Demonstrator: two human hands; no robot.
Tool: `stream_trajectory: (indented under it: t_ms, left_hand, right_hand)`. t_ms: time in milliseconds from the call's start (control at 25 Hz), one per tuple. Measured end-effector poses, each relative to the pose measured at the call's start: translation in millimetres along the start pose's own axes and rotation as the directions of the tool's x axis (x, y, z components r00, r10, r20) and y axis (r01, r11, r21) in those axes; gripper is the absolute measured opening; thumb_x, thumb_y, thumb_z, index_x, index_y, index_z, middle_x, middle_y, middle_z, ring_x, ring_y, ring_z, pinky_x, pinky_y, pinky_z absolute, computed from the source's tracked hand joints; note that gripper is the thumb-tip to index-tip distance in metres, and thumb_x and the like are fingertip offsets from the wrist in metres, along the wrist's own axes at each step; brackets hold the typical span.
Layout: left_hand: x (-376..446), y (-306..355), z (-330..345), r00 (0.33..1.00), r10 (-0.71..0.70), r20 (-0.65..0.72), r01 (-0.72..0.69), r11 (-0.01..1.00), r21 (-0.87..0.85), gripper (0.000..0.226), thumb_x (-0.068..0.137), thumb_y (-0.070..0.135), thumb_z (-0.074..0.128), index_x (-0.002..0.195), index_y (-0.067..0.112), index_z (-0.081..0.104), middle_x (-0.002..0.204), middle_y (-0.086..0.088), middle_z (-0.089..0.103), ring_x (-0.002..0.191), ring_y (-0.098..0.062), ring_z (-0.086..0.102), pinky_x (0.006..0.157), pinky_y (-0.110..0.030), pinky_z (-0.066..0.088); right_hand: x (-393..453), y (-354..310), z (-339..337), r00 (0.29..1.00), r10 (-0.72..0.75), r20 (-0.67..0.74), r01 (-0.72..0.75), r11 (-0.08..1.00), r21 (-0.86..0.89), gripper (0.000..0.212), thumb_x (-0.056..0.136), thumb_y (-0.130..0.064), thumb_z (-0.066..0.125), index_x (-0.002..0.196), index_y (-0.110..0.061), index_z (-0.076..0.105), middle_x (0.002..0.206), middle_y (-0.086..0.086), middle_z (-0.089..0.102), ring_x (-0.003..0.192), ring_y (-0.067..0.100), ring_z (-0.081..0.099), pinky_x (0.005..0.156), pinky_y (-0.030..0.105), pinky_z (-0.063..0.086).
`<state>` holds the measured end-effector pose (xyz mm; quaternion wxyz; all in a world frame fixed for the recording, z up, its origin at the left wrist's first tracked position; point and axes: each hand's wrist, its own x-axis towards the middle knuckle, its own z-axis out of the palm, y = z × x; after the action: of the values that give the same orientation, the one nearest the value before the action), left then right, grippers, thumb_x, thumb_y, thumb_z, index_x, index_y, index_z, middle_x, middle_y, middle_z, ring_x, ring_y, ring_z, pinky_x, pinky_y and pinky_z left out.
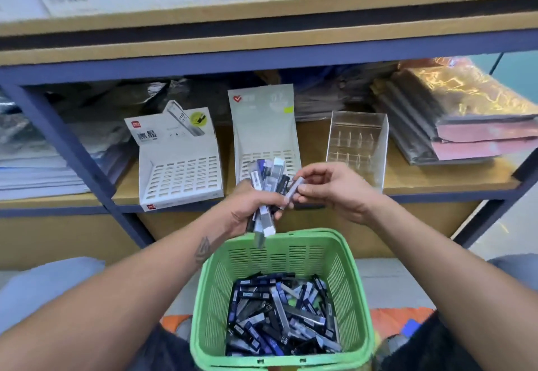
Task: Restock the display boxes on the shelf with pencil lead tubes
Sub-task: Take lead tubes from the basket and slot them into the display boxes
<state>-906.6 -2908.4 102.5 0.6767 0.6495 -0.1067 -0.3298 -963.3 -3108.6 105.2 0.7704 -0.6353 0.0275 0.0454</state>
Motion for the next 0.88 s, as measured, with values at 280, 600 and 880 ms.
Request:
stream_trajectory:
  t_ms: [280, 600, 880]
  left_hand:
    - [49.6, 34.3, 47.0, 0.979, 0.078, -0.186, -0.063, 0.994, 0.085, 0.027, 0.072, -0.009, 0.078, 0.097, -0.009, 0.066, 0.076, -0.020, 0.070, 0.054, -0.026, 0.062, 0.060, -0.033, 0.055]
    - [77.4, 31.5, 73.2, 0.972, 0.070, -0.224, -0.064, 0.997, 0.034, 0.024, 0.071, -0.015, 0.071, 0.094, -0.010, 0.068, 0.085, -0.032, 0.070, 0.059, -0.028, 0.061, 0.062, -0.037, 0.057]
    - [81.5, 39.9, 74.1, 0.966, -0.001, -0.259, 0.016, 0.998, 0.055, 0.028, 0.068, -0.013, 0.071, 0.096, -0.010, 0.069, 0.089, -0.030, 0.072, 0.059, -0.027, 0.065, 0.067, -0.041, 0.059]
  right_hand:
    - [18.0, -50.9, -38.7, 0.954, -0.192, -0.229, 0.087, 0.912, -0.401, 0.025, 0.083, 0.008, 0.075, 0.102, -0.008, 0.071, 0.082, 0.010, 0.074, 0.078, 0.023, 0.072, 0.084, 0.041, 0.061]
    - [13.8, -56.7, -64.2, 0.916, -0.206, -0.344, 0.022, 0.882, -0.470, 0.026, 0.084, 0.001, 0.077, 0.107, -0.010, 0.076, 0.089, 0.014, 0.077, 0.080, 0.024, 0.075, 0.077, 0.033, 0.062]
    - [41.7, -64.3, -65.9, 0.930, -0.153, -0.334, -0.060, 0.834, -0.549, 0.022, 0.082, 0.006, 0.077, 0.103, 0.001, 0.072, 0.083, 0.018, 0.075, 0.072, 0.027, 0.074, 0.070, 0.034, 0.064]
